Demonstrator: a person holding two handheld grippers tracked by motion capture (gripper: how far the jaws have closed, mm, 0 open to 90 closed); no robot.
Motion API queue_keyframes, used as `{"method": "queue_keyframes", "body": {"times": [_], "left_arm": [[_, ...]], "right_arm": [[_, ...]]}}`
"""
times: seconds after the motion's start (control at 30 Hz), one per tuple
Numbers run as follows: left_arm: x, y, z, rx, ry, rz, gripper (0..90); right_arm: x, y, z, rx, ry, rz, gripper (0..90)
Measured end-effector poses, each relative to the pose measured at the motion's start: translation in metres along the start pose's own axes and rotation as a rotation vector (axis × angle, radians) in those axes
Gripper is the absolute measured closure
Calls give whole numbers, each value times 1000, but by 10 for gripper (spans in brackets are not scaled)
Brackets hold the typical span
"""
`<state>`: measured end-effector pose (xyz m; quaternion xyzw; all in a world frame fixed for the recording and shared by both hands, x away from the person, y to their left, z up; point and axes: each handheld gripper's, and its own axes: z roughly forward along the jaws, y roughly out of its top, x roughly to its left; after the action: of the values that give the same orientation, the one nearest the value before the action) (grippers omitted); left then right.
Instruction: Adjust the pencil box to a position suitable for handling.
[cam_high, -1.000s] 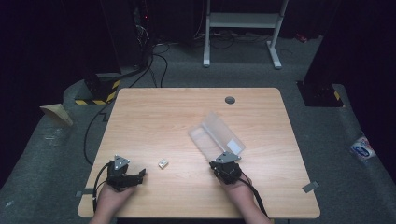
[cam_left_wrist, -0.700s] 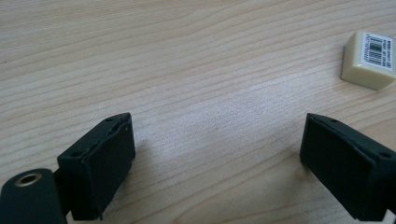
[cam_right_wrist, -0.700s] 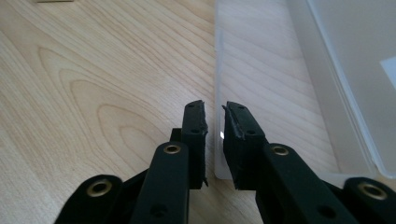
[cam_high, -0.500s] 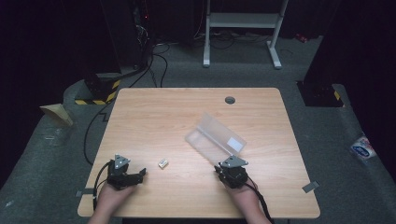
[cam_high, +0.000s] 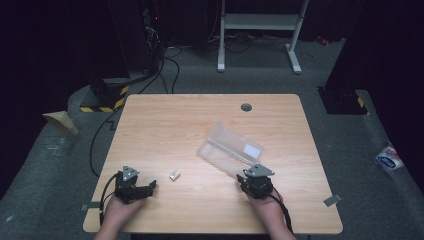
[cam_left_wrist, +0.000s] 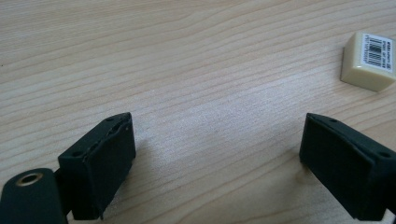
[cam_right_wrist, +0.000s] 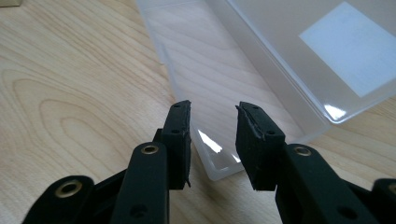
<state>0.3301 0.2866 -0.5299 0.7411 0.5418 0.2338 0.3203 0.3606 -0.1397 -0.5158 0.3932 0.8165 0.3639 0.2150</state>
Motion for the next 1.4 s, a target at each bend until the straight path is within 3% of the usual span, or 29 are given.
{"method": "queue_keyframes", "body": {"times": [0.87, 1.27, 1.4], "left_arm": [[0, 0, 0, -2, 0, -2, 108], [0, -1, -1, -5, 2, -5, 118], [0, -1, -1, -5, 1, -6, 122]], "right_arm": [[-33, -6, -9, -20, -118, 72, 504], [-50, -9, -8, -19, -140, 112, 509], [-55, -9, -8, -26, -125, 157, 476]]}}
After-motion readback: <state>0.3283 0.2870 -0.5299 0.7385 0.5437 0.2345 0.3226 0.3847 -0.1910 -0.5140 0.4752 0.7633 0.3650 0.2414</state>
